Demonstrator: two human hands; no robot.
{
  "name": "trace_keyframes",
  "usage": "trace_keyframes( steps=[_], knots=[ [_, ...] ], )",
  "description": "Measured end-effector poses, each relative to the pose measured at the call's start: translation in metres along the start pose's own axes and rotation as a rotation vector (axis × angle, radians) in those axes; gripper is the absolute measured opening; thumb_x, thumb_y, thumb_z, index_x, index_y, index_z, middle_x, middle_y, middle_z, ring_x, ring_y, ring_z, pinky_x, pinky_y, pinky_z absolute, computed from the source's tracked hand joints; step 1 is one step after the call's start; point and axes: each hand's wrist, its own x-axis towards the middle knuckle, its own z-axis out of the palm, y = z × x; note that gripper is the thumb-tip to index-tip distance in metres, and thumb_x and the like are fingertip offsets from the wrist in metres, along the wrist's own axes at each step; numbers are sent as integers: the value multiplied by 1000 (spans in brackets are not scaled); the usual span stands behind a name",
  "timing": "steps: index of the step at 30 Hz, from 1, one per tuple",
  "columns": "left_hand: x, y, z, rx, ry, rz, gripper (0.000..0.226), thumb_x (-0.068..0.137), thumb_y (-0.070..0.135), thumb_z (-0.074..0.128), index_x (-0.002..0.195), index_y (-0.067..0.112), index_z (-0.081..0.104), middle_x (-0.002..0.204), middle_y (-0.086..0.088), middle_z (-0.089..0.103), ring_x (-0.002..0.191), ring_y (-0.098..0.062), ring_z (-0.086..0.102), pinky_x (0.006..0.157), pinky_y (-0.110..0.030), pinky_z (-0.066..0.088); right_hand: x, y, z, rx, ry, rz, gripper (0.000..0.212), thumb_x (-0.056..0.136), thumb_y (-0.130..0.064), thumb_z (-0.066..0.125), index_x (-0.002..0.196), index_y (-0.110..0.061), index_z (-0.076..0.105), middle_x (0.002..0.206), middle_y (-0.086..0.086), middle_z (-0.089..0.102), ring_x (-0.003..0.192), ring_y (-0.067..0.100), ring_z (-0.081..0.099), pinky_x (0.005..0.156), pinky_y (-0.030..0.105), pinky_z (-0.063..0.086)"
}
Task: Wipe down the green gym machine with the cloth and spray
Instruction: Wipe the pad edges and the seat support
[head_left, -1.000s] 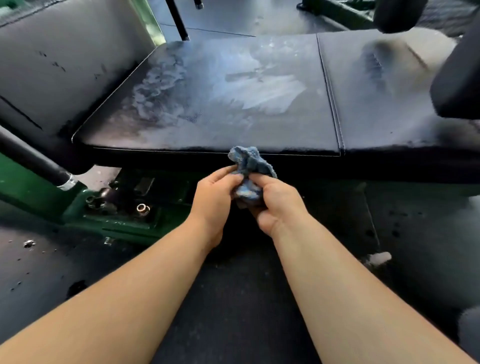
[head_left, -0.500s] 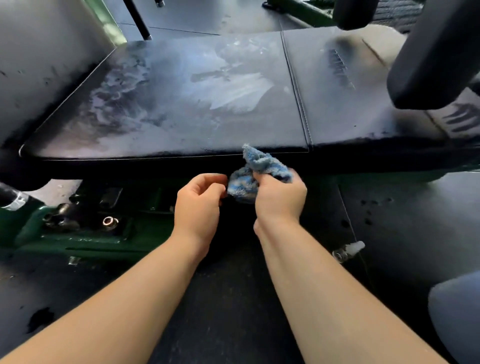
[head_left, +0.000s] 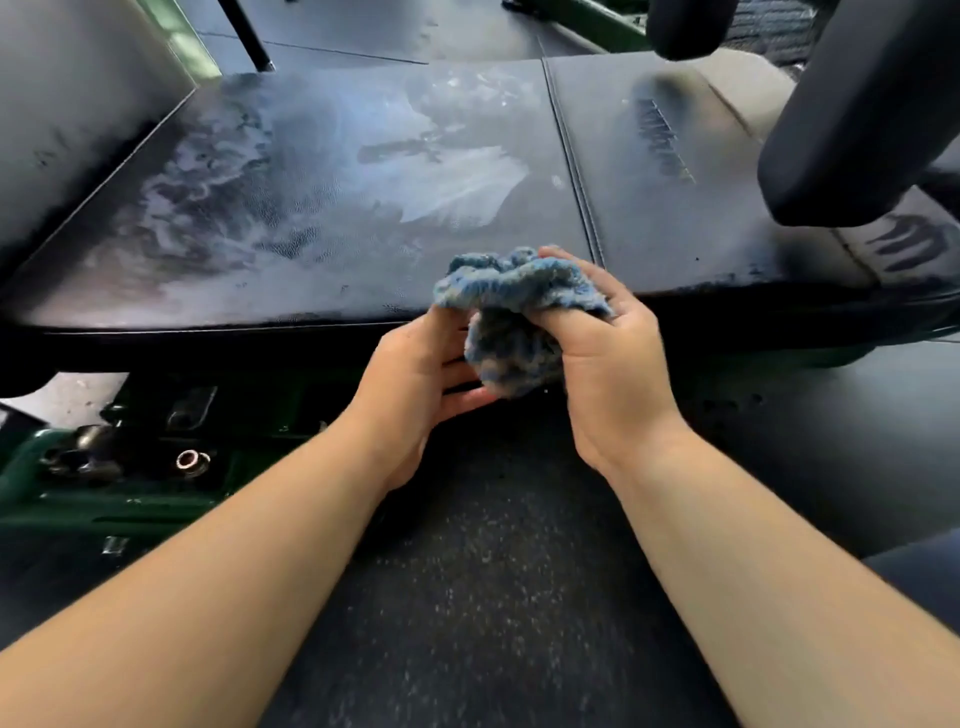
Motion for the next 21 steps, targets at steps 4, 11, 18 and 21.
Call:
trace_keyframes(
  steps=[4,11,18,21],
  knots=[
    [-1,6,-9,89,-106,-104,9,87,24,61,93,21,68,82,4,72,67,-9,67,66,-31,58,-1,-3,-19,-123,-172,152,35,88,11,54,106,-16,67,104,7,72,99,21,68,87,39,56],
    [-7,-16,-36,70,-5,-271,27,97,37,47,99,19,68,99,0,74,88,-16,70,78,-38,56,-34,18,-37,-405,-176,276,11,93,-18,62,96,-13,72,93,4,75,89,16,70,79,36,58],
    [-25,-35,-65,-14,-233,-477,51,72,10,70,122,4,62,121,-13,66,113,-24,62,104,-40,44,-23,33,-42,-223,-218,683,29,103,-28,42,115,-13,64,114,5,71,104,19,64,96,38,50],
    [-27,-39,-79,73,-258,-541,52,65,19,76,115,7,67,120,-8,67,116,-23,59,108,-39,38,-7,23,-39,-208,-203,712,28,103,-32,41,116,-17,60,112,7,70,93,19,66,87,36,53]
  ],
)
